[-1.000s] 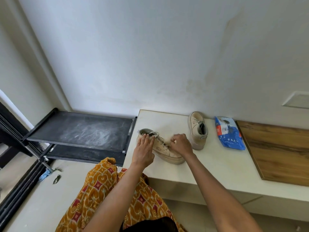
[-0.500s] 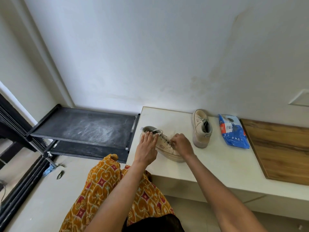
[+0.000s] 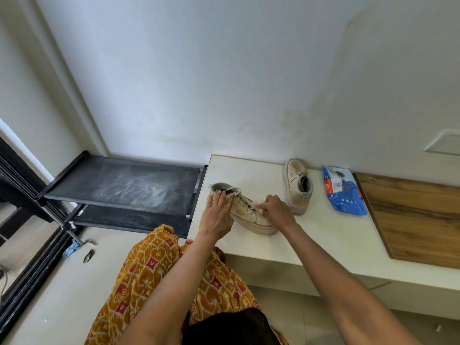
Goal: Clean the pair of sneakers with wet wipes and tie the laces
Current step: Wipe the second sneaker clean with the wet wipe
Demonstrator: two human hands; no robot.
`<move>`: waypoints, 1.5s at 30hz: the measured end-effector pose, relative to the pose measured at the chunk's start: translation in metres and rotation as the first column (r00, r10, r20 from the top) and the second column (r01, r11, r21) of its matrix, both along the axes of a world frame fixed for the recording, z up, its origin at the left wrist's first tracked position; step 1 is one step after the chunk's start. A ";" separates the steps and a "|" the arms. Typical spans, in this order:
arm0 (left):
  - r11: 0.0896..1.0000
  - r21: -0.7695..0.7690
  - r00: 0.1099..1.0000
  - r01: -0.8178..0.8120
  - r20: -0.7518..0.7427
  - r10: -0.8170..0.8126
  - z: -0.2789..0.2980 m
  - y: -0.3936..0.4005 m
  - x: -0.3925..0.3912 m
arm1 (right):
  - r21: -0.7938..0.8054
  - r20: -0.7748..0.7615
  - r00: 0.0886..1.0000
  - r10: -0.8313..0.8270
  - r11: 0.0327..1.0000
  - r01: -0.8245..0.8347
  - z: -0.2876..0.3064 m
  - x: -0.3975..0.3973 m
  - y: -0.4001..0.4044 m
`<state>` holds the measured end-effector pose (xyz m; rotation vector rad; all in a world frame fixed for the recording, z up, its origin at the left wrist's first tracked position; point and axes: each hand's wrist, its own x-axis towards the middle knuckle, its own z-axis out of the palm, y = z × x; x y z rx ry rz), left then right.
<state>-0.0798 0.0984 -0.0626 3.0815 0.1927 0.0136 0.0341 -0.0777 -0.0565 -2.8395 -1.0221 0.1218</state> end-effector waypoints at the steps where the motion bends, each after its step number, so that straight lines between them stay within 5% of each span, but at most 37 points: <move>1: 1.000 -0.004 1.000 0.000 -0.001 0.000 -0.001 0.000 0.000 | -0.035 0.004 1.000 0.008 0.999 -0.008 0.000 0.003 -0.008; 4: 1.000 -0.010 1.000 0.002 -0.008 -0.002 0.001 0.000 -0.002 | -0.056 0.023 1.000 -0.004 0.998 0.005 0.011 0.008 -0.006; 8: 0.999 -0.033 0.999 -0.017 -0.041 0.016 0.002 0.000 -0.005 | 0.300 -0.024 0.984 -0.178 0.937 0.177 0.025 -0.001 0.034; 10: 0.999 -0.040 1.000 0.014 0.019 -0.013 0.000 -0.003 -0.005 | 0.355 -0.058 0.980 -0.189 0.914 0.197 0.023 -0.009 0.048; 14: 0.982 0.102 0.983 0.160 0.074 -0.168 0.003 -0.012 0.005 | 0.214 0.050 0.997 -0.063 0.976 0.051 0.002 -0.020 0.031; 19: 0.981 0.122 0.988 0.148 0.032 -0.153 0.009 -0.012 0.016 | 0.034 0.089 0.996 0.024 0.999 -0.028 -0.001 0.004 -0.011; 25: 0.968 0.161 0.979 0.192 0.044 -0.201 0.006 -0.008 0.011 | 0.286 0.014 0.993 -0.115 0.952 0.106 0.025 0.011 0.051; 38: 0.972 0.160 0.985 0.174 -0.013 -0.174 0.006 -0.006 0.009 | -0.116 -0.015 0.994 0.109 0.987 -0.110 0.021 0.017 -0.021; 43: 0.971 0.197 0.990 0.137 -0.051 -0.129 0.010 -0.012 0.013 | 0.051 0.053 0.996 0.072 0.996 -0.074 0.035 -0.004 0.012; 45: 0.975 0.191 0.993 0.109 -0.071 -0.097 0.016 -0.011 0.018 | -0.003 0.055 0.988 0.144 0.990 -0.144 0.029 -0.014 0.015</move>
